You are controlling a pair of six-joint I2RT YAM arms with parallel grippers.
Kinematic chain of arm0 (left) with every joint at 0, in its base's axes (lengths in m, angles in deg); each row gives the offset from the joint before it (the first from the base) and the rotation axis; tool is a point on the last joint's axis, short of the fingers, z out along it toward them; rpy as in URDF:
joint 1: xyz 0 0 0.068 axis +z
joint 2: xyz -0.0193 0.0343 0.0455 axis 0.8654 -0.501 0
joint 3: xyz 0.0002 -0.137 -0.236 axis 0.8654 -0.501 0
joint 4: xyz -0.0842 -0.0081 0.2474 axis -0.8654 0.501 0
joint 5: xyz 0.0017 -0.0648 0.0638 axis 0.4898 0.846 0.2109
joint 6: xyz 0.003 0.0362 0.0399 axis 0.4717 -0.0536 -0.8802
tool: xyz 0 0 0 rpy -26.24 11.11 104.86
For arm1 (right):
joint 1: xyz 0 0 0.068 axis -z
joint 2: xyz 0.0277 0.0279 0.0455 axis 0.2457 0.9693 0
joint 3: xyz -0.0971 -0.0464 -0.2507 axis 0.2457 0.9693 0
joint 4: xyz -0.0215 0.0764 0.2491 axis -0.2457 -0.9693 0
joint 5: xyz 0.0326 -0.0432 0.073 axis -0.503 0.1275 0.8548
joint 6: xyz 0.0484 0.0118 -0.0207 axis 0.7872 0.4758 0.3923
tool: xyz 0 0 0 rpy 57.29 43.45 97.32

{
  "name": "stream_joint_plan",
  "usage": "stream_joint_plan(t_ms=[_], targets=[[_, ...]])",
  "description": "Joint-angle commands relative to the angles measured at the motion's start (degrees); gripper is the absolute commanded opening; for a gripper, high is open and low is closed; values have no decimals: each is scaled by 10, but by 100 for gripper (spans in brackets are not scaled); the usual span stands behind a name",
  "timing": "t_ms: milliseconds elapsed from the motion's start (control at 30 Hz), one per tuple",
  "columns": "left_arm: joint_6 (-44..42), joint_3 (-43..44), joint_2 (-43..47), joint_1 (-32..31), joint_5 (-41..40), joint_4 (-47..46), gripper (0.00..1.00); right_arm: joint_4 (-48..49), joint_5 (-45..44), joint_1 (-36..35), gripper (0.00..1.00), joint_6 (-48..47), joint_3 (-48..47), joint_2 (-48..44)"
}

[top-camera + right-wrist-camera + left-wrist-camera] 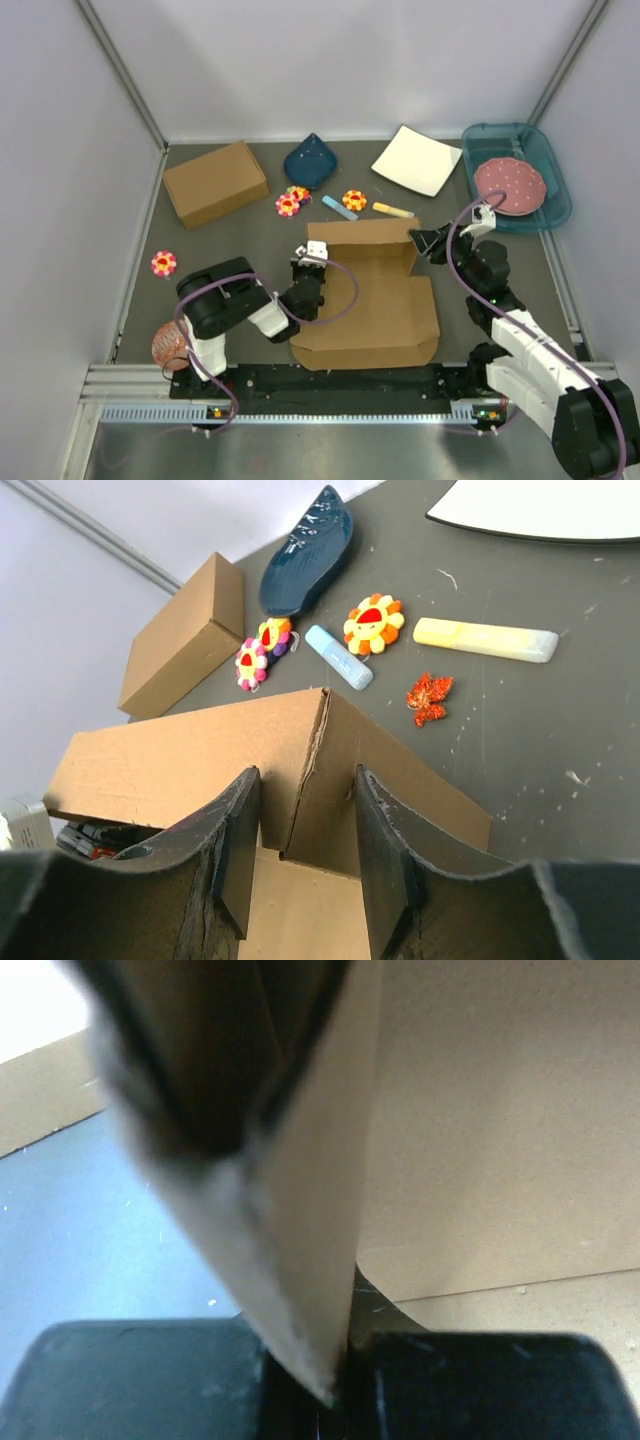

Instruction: Fold the paper box

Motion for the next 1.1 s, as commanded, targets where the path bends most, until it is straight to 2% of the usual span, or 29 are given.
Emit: stream_joint_plan(t_ms=[0,100,267,300,333,367,433,467,567,633,833,933,1000,1033,1067], targets=[[-115,24,-4,1,85,-175,0,-79,-12,-41,36,8,32,-23],[-64,37,18,26,158,-90,0,-83,-23,-55,37,15,40,-36],[-10,42,32,45,189,-17,0,-100,-29,-56,42,8,29,-36],[-8,36,37,45,189,-9,2,-101,-27,-55,45,6,25,-37],[12,34,40,46,188,4,18,-103,-28,-55,47,4,23,-37],[20,30,43,47,187,8,23,-107,-30,-55,51,5,21,-36],[35,19,50,48,196,17,25,-113,-37,-55,56,2,13,-37],[37,12,50,51,200,15,21,-123,-40,-55,62,1,8,-37],[32,-1,47,52,200,1,6,-144,-60,-55,71,-5,-12,-45],[28,-4,44,52,200,-1,0,-149,-65,-54,73,-13,-34,-45],[16,-9,45,53,208,-4,0,-136,-14,-21,75,-9,-88,-6],[16,-11,48,54,205,-2,0,-125,20,-3,71,-11,-100,26],[18,-14,54,55,200,0,5,-117,26,-2,66,-12,-89,30],[20,-15,57,54,198,2,20,-110,25,-2,64,-12,-84,31],[21,-17,63,54,197,2,27,-108,22,-2,60,-12,-80,29]])
